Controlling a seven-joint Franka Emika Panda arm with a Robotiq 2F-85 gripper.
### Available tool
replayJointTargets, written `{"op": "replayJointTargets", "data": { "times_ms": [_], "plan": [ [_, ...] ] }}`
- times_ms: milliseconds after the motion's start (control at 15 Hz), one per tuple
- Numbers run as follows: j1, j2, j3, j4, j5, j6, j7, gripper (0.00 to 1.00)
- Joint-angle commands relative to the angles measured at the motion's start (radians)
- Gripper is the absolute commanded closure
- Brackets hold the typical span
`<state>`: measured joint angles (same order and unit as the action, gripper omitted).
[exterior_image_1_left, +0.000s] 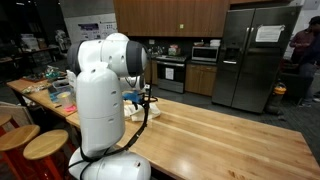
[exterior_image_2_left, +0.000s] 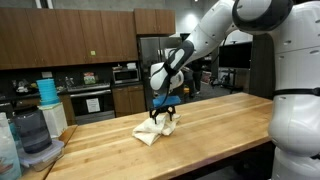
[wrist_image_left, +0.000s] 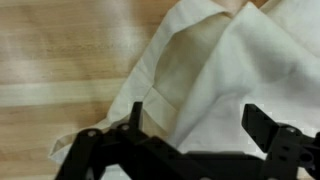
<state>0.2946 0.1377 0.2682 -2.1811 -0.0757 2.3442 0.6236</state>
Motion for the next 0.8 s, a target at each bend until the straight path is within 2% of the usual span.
{"op": "replayJointTargets", "data": {
  "times_ms": [0, 200, 333, 733],
  "plan": [
    [0.009, 0.035, -0.02, 0.059, 0.025, -0.116, 0.013, 0.0],
    [0.017, 0.057, -0.025, 0.106, 0.021, -0.227, 0.031, 0.0],
    [0.02, 0.054, -0.022, 0.115, 0.025, -0.229, 0.025, 0.0],
    [0.035, -0.045, -0.008, 0.038, 0.028, 0.053, -0.008, 0.0]
  ]
}}
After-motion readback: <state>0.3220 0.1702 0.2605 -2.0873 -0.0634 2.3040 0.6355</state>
